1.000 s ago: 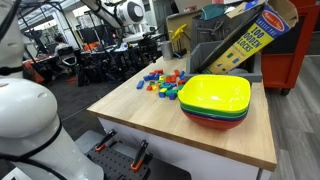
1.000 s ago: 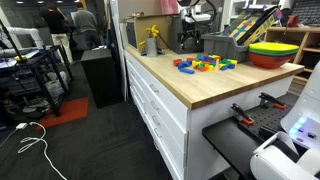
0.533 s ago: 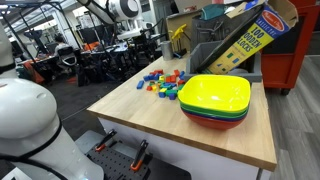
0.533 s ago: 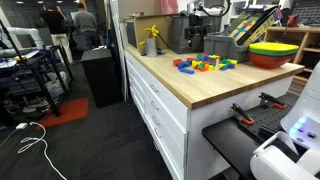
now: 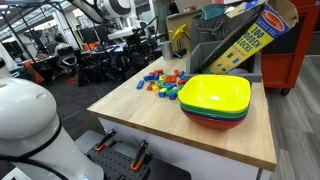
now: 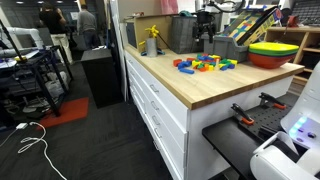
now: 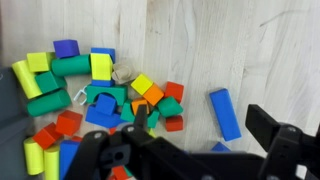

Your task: Move one of the blue blocks closer to the grey bin

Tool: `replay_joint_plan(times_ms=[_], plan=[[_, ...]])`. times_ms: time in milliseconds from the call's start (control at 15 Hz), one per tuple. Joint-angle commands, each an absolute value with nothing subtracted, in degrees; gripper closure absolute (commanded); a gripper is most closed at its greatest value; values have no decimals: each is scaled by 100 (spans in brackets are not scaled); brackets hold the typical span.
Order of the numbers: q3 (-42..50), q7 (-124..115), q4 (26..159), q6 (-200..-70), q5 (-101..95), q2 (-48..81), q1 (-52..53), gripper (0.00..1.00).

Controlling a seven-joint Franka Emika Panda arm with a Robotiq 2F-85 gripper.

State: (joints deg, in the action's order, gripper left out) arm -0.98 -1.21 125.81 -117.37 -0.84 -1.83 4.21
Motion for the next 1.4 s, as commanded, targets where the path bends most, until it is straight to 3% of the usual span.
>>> replay_joint_plan(times_ms=[0, 733, 1333], plan=[[-88, 108, 13108, -11665, 380, -902, 317, 0], [-80, 52, 13335, -10915, 506, -2202, 321, 0], [-180, -145, 13258, -10675, 466, -2400, 324, 0]])
